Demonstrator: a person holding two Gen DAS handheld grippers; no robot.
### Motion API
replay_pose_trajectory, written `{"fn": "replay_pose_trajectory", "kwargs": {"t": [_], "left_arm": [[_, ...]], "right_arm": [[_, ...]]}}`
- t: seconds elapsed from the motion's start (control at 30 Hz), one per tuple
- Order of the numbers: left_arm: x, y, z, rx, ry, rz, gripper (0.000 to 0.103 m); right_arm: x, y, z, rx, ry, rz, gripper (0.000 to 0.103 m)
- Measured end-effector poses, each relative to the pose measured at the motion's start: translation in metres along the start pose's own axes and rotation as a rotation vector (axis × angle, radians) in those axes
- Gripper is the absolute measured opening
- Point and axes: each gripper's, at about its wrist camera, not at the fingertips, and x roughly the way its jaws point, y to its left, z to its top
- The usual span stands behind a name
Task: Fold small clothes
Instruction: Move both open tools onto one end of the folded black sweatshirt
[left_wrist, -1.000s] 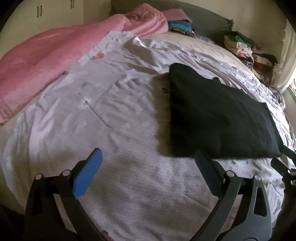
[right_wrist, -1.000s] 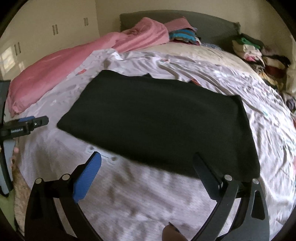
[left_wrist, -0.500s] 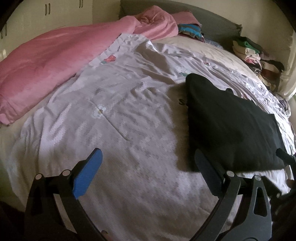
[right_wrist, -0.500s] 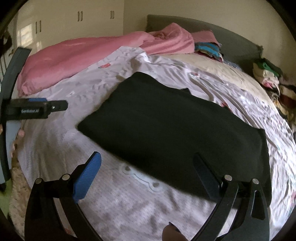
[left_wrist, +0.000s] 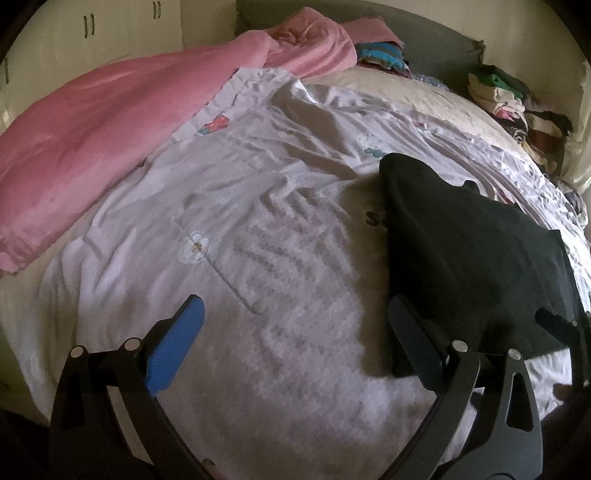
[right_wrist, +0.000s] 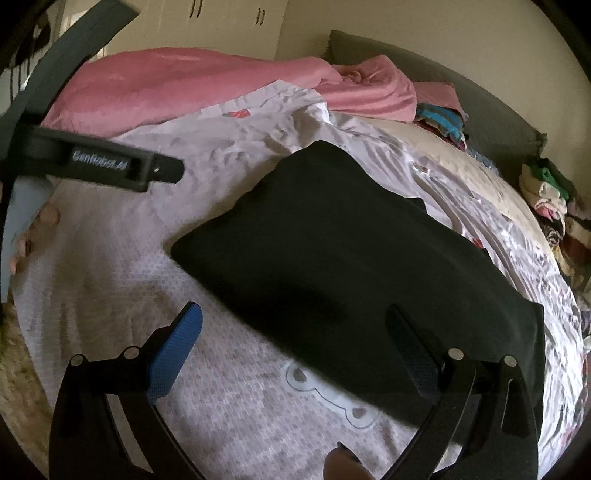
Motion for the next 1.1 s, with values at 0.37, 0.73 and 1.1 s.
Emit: {"fn": "replay_pose_trajectory", "kwargs": {"t": [0.37, 0.73, 1.1], "left_arm": [[0.026, -0.019, 0.025, 0.048, 0.021, -0.003, 0.093], [0.05, -0.034, 0.052, 0.066, 0.044, -0.025, 0.093], [0.074, -0.044, 0.078, 0.038, 0.093, -0.076, 0.093]], "right_arm": [[0.032, 0.014, 0.002, -0.078, 0.047, -0.07, 0.099], [0.059, 0.014, 0.013, -0.158, 0.038, -0.135, 0.099], [0.072, 0.009, 0.026, -0.193, -0.006, -0.155, 0.085]]}}
